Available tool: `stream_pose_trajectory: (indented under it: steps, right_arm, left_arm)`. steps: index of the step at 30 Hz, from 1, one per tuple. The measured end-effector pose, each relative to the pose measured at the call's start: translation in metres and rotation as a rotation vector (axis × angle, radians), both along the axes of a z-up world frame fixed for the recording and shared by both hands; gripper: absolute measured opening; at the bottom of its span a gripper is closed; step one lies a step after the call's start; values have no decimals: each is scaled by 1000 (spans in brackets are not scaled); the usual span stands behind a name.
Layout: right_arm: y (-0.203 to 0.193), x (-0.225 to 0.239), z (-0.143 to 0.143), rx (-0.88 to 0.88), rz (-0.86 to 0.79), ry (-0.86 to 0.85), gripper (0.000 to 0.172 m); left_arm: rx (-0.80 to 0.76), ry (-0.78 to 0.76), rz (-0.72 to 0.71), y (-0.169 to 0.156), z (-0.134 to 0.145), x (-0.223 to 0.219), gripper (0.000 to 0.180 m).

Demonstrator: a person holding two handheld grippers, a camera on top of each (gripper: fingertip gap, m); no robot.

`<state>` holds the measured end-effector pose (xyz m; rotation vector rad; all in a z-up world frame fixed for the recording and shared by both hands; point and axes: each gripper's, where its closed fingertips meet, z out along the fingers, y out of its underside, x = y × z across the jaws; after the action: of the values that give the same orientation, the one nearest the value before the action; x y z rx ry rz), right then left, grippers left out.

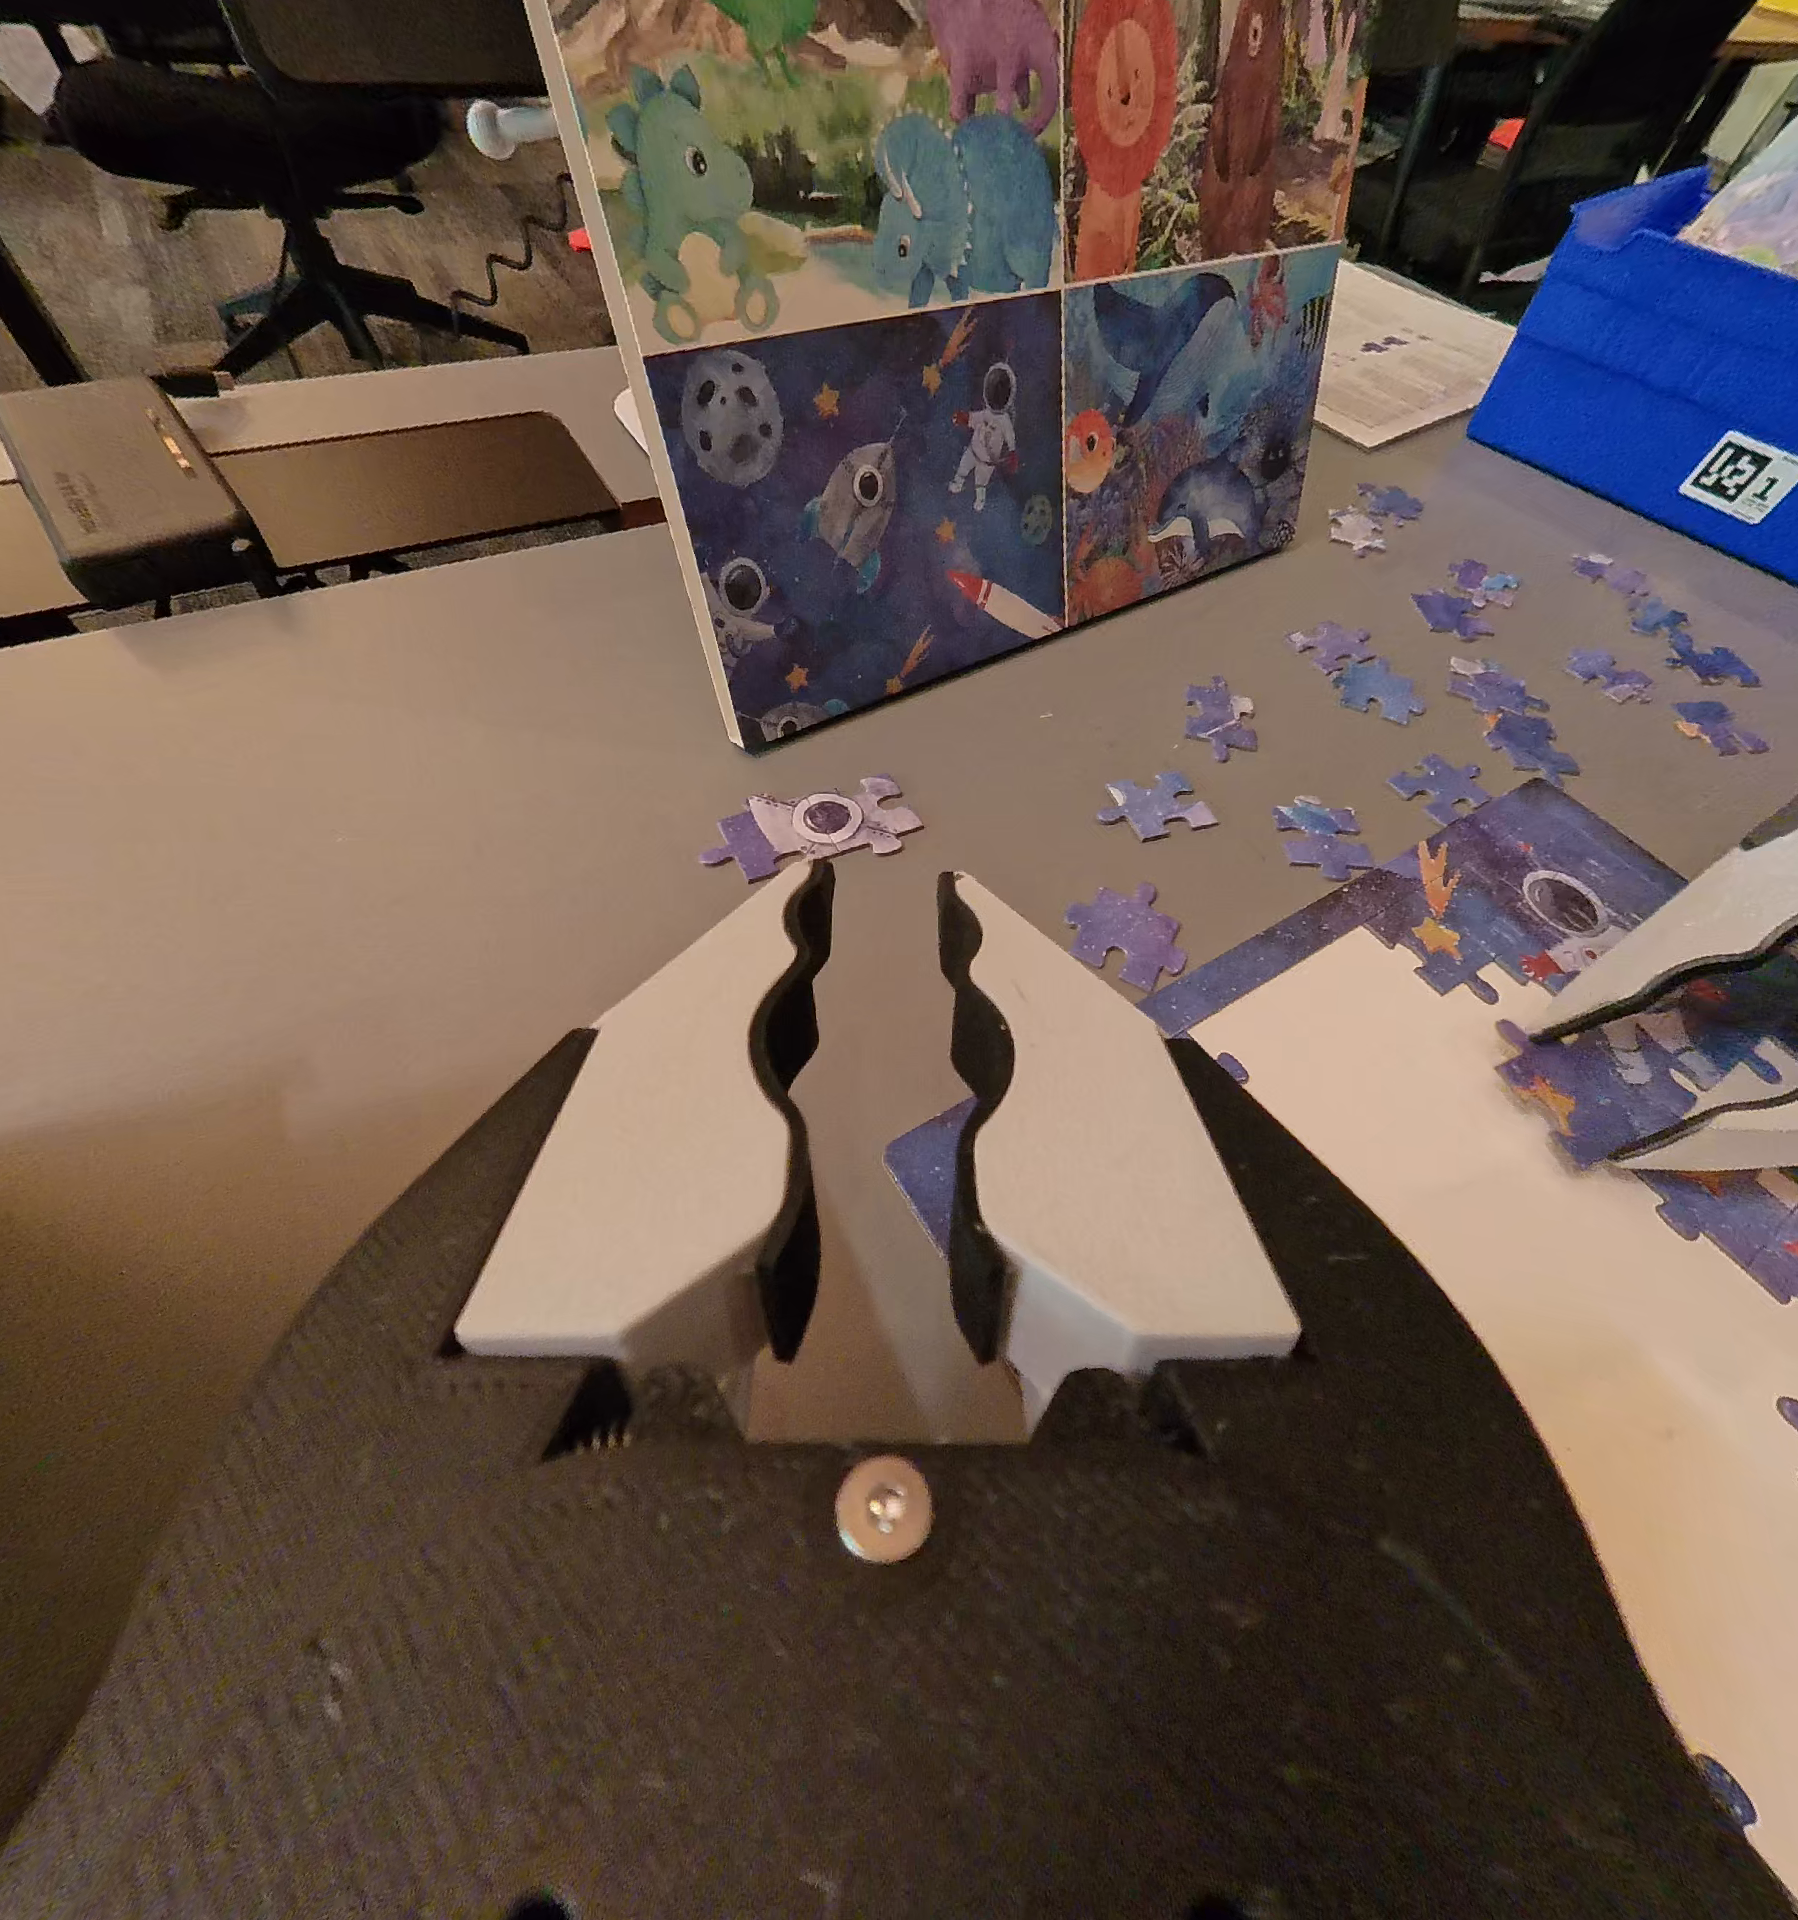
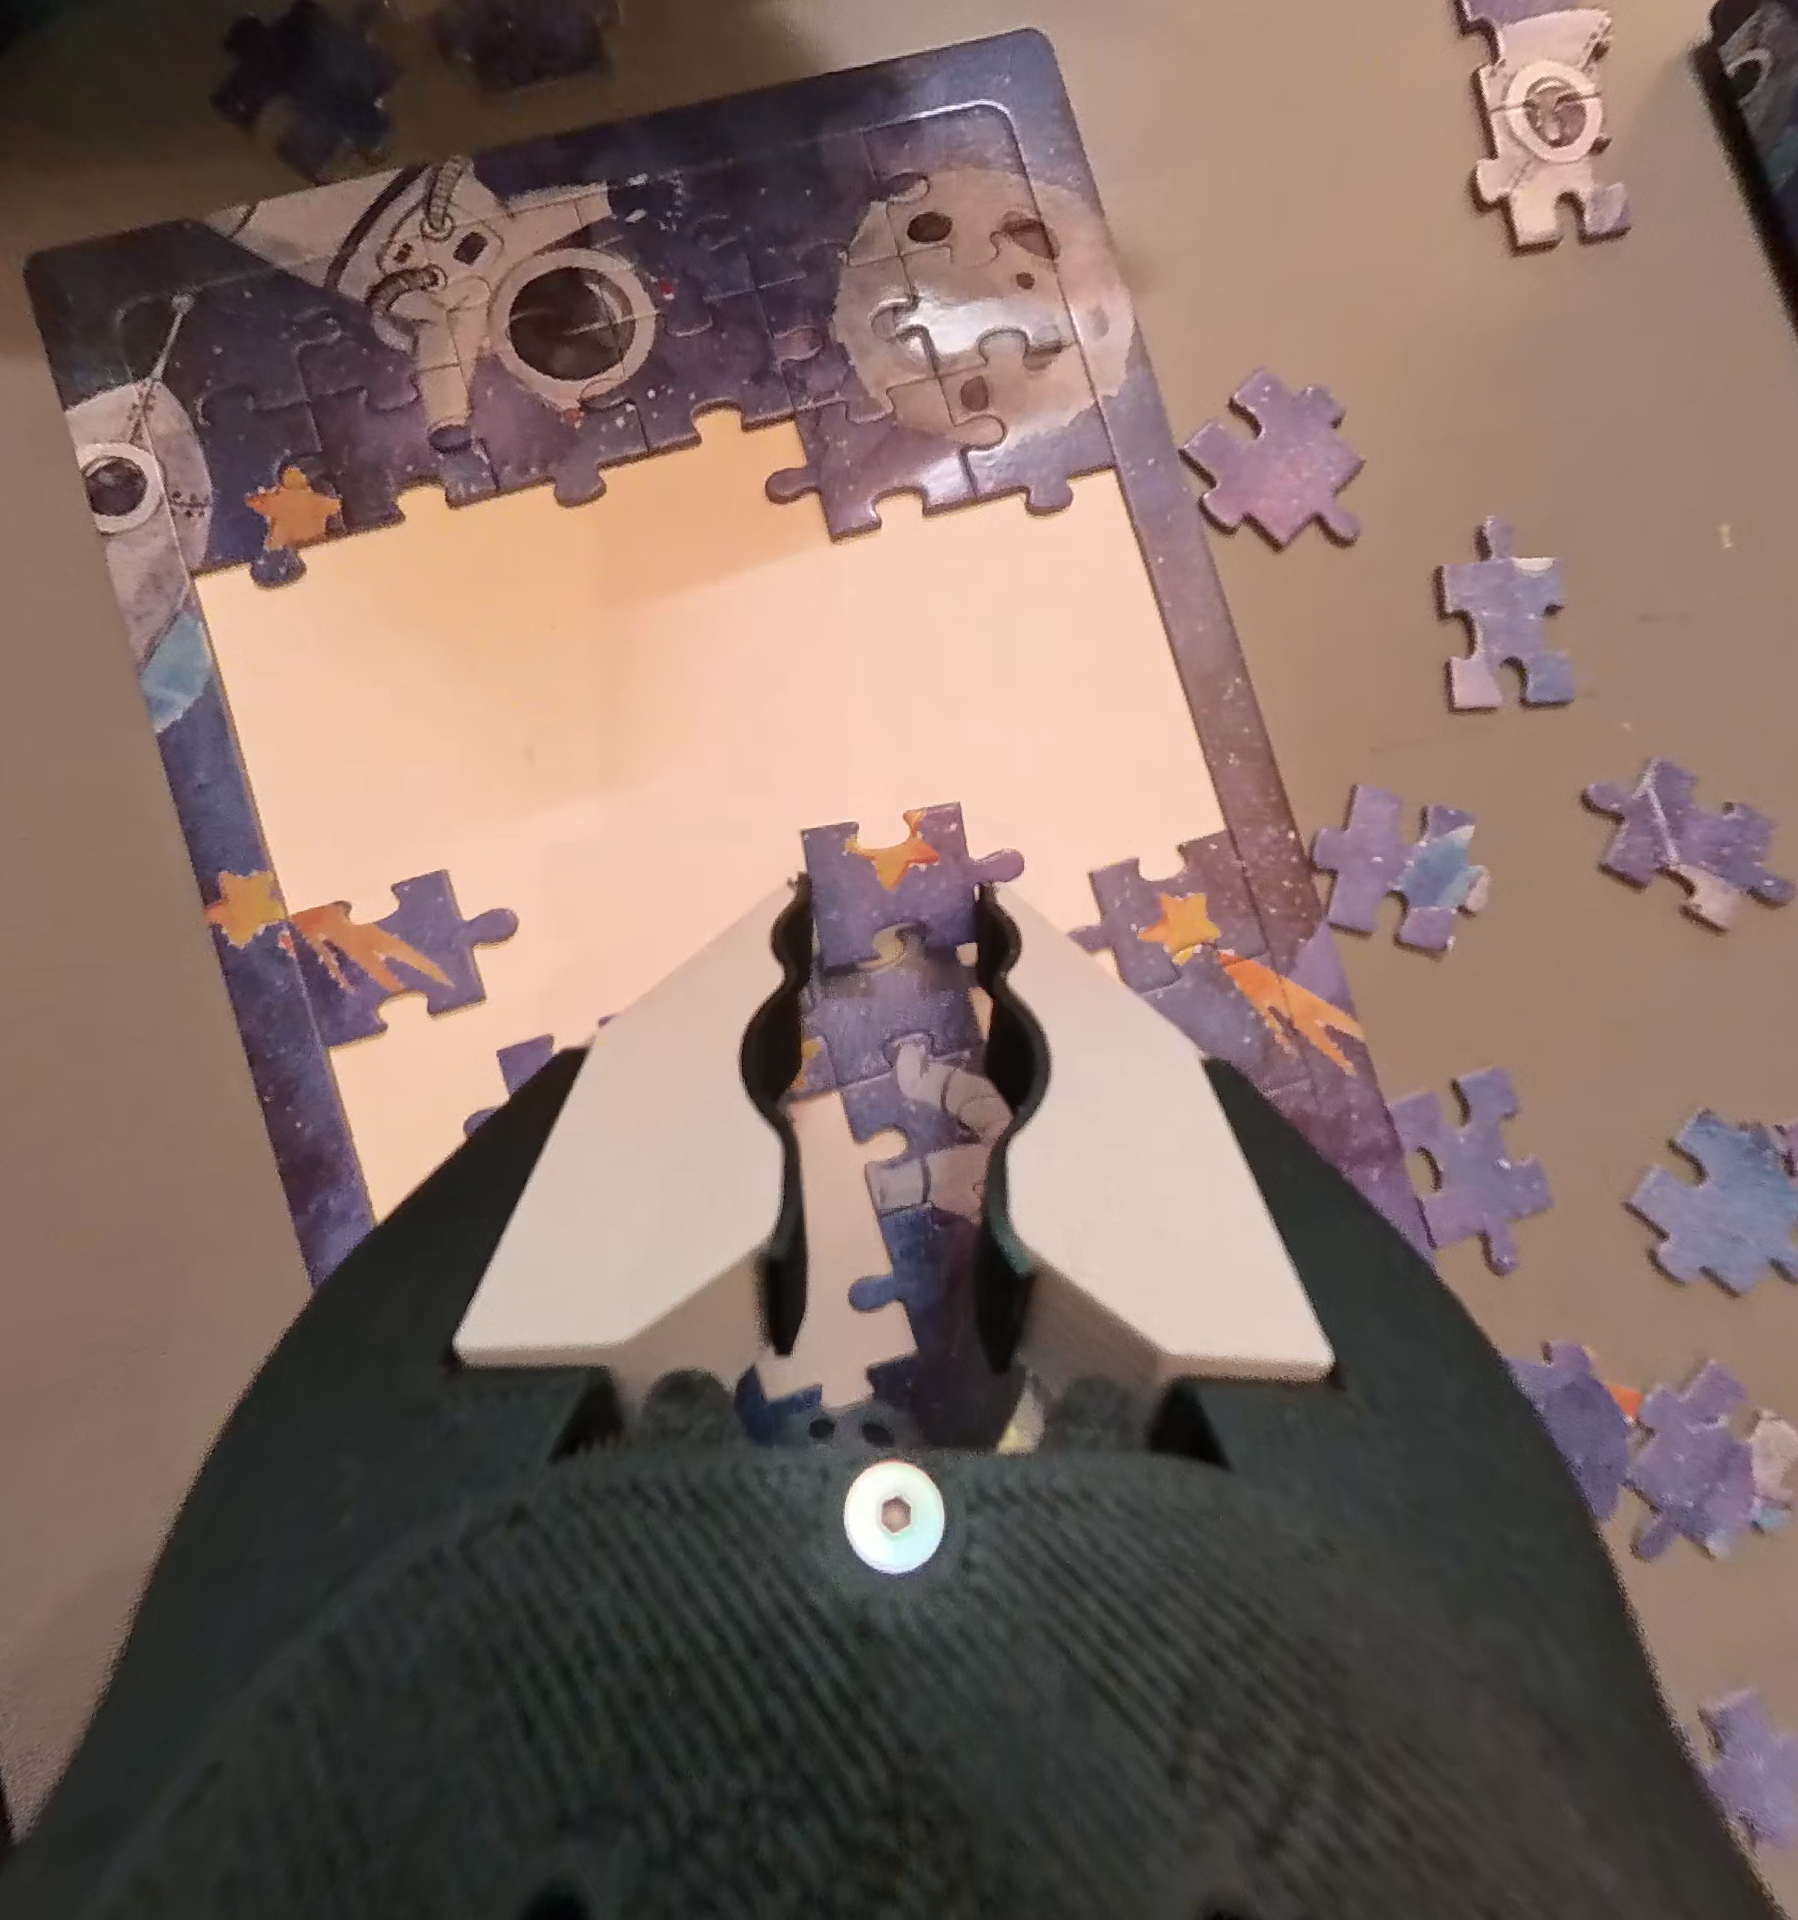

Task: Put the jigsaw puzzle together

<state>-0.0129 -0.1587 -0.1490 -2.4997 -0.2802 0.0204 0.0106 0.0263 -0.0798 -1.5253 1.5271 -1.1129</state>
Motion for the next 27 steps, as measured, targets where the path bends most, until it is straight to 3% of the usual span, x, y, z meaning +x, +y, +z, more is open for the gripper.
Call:
stream_pose_trajectory:
  steps: [9, 14, 21, 27]
  right_arm:
    - [13, 4, 3, 22, 33, -7, 30]
    - [0, 29, 14, 41, -27, -54, 30]
    - [-89, 71, 28, 37, -235, -93, 30]
    - [-153, 59, 16, 26, -255, -32, 30]
  left_arm:
    - [10, 4, -2, -1, 0, 0, 19]
    - [24, 15, 4, 1, -3, 0, 19]
    - [63, 45, 18, 4, -10, 1, 19]
    - [118, 89, 29, 5, -21, 3, 18]
